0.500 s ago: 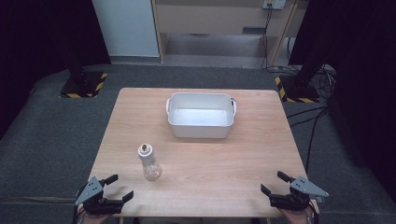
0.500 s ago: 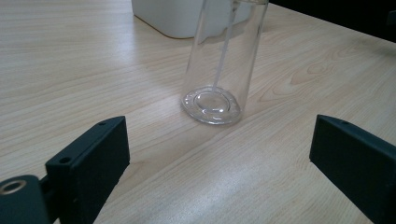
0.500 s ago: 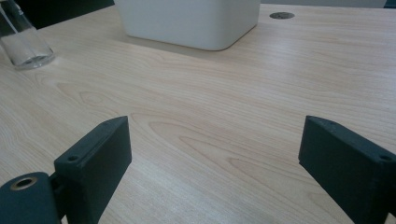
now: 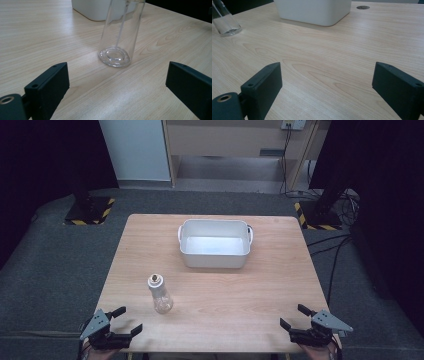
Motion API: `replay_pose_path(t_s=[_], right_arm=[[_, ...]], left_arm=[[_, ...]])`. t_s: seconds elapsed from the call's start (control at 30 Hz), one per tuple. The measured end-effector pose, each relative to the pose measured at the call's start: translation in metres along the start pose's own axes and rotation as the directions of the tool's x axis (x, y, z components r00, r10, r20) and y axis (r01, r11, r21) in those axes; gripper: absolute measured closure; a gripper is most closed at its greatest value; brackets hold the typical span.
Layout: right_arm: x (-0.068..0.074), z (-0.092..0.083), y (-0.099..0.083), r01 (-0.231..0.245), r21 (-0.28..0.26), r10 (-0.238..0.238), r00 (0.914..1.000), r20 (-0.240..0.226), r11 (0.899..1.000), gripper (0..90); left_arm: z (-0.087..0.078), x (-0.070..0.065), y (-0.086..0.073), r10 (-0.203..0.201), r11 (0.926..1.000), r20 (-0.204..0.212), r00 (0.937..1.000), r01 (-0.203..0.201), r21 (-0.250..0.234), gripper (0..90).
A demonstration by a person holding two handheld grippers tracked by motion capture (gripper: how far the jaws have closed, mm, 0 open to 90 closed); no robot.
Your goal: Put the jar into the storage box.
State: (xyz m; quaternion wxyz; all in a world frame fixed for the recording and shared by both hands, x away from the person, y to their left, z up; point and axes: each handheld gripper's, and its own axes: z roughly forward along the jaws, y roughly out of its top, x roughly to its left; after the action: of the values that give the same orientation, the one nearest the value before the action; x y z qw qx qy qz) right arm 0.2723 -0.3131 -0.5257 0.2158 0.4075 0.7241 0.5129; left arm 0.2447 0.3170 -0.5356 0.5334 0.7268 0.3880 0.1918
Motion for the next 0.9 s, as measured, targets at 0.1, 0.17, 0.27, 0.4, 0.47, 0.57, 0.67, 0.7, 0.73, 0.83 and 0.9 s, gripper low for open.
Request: replay_pose_path(t_s=[0.1, 0.17, 0.27, 0.4, 0.47, 0.57, 0.67, 0.7, 0.73, 0.83, 0.9], right_arm=[[0.001, 0.0, 0.0, 0.01, 0.007, -0.01, 0.9999, 0.005, 1.0, 9.3], [0.0, 0.001, -0.001, 0.008, 0.01, -0.008, 1.0, 0.005, 1.0, 9.3], [0.0, 0.0, -0.001, 0.004, 0.006, -0.004, 1.0, 0.001, 1.0, 9.3], [0.002, 0.0, -0.001, 0.015, 0.008, -0.015, 0.9999, -0.001, 1.0, 9.2], [0.002, 0.0, -0.001, 0.015, 0.013, -0.015, 0.9999, 0.0, 1.0, 9.2], [0.001, 0.0, -0.001, 0.013, 0.011, -0.013, 0.9999, 0.001, 1.0, 9.2], [0.002, 0.0, -0.001, 0.013, 0.009, -0.013, 0.9999, -0.001, 1.0, 9.2], [0.002, 0.0, -0.001, 0.014, 0.008, -0.014, 0.9999, -0.001, 1.0, 9.2], [0.002, 0.0, -0.001, 0.013, 0.008, -0.013, 0.9999, -0.002, 1.0, 9.1], [0.001, 0.0, -0.001, 0.012, 0.01, -0.012, 0.9999, -0.002, 1.0, 9.1], [0.001, 0.0, -0.001, 0.006, 0.005, -0.006, 0.9999, -0.009, 1.0, 9.0]], left_arm=[[0.0, 0.0, 0.001, -0.001, 0.9999, 0.002, 1.0, 0.001, -0.01, 3.6], [0.0, 0.0, 0.001, -0.002, 1.0, 0.0, 1.0, 0.002, -0.006, 3.6], [0.0, 0.0, 0.001, -0.001, 1.0, -0.007, 1.0, 0.001, -0.008, 3.5], [-0.001, 0.0, 0.002, -0.01, 0.9999, -0.01, 0.9999, 0.01, -0.006, 3.4], [-0.001, -0.001, 0.003, -0.003, 1.0, -0.014, 0.9999, 0.003, -0.006, 3.5], [-0.001, -0.001, 0.004, -0.008, 0.9999, -0.016, 0.9998, 0.008, -0.008, 3.5], [-0.002, -0.002, 0.006, -0.009, 0.9999, -0.018, 0.9998, 0.009, -0.013, 3.7], [-0.002, -0.002, 0.007, -0.006, 0.9999, -0.02, 0.9998, 0.006, -0.014, 3.7], [-0.002, -0.003, 0.008, -0.006, 0.9999, -0.026, 0.9996, 0.005, -0.015, 3.8], [-0.001, -0.005, 0.011, 0.0, 1.0, -0.031, 0.9995, 0.0, -0.006, 3.8], [0.0, -0.006, 0.014, 0.001, 1.0, -0.028, 0.9996, -0.001, -0.005, 3.9]])
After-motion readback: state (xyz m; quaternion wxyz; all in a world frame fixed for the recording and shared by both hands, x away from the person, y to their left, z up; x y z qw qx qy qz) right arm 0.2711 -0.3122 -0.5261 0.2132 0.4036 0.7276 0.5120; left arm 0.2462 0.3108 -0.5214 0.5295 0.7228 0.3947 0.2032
